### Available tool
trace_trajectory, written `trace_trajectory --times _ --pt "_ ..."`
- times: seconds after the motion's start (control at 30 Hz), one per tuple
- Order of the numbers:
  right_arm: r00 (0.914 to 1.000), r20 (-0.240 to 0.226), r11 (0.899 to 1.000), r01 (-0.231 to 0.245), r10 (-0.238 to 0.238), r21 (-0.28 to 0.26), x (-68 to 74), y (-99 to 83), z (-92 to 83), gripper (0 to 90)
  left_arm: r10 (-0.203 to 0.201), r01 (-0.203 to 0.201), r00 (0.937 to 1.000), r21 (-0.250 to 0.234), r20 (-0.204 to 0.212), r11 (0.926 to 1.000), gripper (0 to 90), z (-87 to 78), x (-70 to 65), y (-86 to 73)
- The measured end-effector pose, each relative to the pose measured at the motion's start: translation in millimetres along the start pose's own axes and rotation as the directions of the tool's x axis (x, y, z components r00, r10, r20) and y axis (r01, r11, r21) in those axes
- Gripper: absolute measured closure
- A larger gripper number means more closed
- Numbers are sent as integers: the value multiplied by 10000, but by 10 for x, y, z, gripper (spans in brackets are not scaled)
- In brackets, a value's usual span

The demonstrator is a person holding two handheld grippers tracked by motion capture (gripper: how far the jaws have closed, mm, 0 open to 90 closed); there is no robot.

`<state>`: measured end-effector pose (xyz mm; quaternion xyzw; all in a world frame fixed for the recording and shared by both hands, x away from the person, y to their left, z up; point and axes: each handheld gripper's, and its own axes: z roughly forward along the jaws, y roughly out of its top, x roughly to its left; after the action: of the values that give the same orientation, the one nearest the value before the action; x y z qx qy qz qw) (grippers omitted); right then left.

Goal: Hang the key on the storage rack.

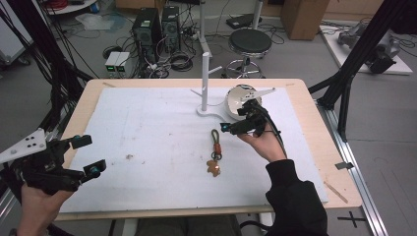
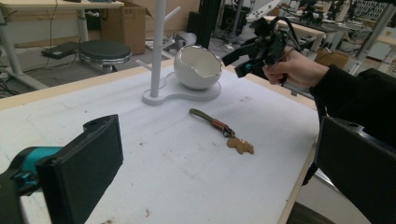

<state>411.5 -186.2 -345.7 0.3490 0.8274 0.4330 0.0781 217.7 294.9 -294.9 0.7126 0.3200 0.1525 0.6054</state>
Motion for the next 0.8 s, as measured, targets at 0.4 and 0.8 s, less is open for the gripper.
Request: trace_trajectory --times 0.4,0.8 --pt "9984 541 9940 -245 188 1064 -13 -97 512 56 -34 33 10000 55 60 10000 17 11 1 -8" --pt "9904 1018 9800 -1097 936 1663 -152 -198 735 344 -86 86 10000 39 34 10000 17 -8 1 -9"
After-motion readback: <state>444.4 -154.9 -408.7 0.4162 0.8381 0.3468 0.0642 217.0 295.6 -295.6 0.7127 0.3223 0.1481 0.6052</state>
